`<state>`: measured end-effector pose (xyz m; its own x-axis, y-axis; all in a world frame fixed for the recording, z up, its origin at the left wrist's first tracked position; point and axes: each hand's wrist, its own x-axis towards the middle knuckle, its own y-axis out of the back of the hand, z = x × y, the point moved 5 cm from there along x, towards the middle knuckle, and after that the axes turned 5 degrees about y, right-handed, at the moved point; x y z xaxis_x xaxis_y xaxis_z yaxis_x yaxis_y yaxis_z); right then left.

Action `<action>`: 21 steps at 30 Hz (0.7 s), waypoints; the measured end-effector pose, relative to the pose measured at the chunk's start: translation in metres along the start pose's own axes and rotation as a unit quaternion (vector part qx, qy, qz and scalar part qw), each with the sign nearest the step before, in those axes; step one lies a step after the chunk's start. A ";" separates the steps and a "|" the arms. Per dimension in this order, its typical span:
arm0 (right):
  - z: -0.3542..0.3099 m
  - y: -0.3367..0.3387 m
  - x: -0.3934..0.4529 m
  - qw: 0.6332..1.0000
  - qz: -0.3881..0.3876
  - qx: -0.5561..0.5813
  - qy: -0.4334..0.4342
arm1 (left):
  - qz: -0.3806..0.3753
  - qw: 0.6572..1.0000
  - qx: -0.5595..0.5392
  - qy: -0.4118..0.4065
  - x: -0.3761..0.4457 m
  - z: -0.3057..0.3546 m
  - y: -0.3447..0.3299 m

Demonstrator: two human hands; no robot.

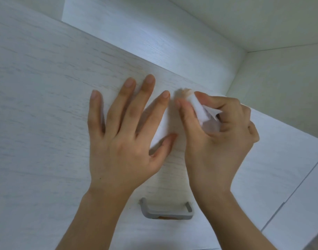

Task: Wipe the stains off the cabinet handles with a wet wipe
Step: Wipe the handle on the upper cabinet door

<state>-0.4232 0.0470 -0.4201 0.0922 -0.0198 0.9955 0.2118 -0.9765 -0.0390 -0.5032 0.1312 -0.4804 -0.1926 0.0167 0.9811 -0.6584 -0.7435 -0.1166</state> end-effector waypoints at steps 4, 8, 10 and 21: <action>0.005 0.005 -0.005 0.999 0.038 -0.008 0.028 | 0.004 1.000 0.002 -0.008 0.000 0.000 0.000; 0.015 0.019 -0.013 0.996 0.090 -0.004 0.024 | 0.004 1.000 0.005 -0.015 0.000 0.001 0.001; 0.025 0.028 -0.016 0.995 0.101 0.002 0.006 | 0.006 1.000 0.004 -0.019 0.000 0.001 0.001; 0.080 0.049 -0.021 0.944 0.155 0.140 -0.254 | -0.004 0.999 -0.027 -0.028 0.001 0.003 0.005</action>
<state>-0.3373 0.0162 -0.4497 0.6324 -0.1211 0.7651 0.3402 -0.8439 -0.4148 -0.5044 0.1251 -0.4792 -0.1474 -0.0159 0.9889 -0.6988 -0.7059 -0.1155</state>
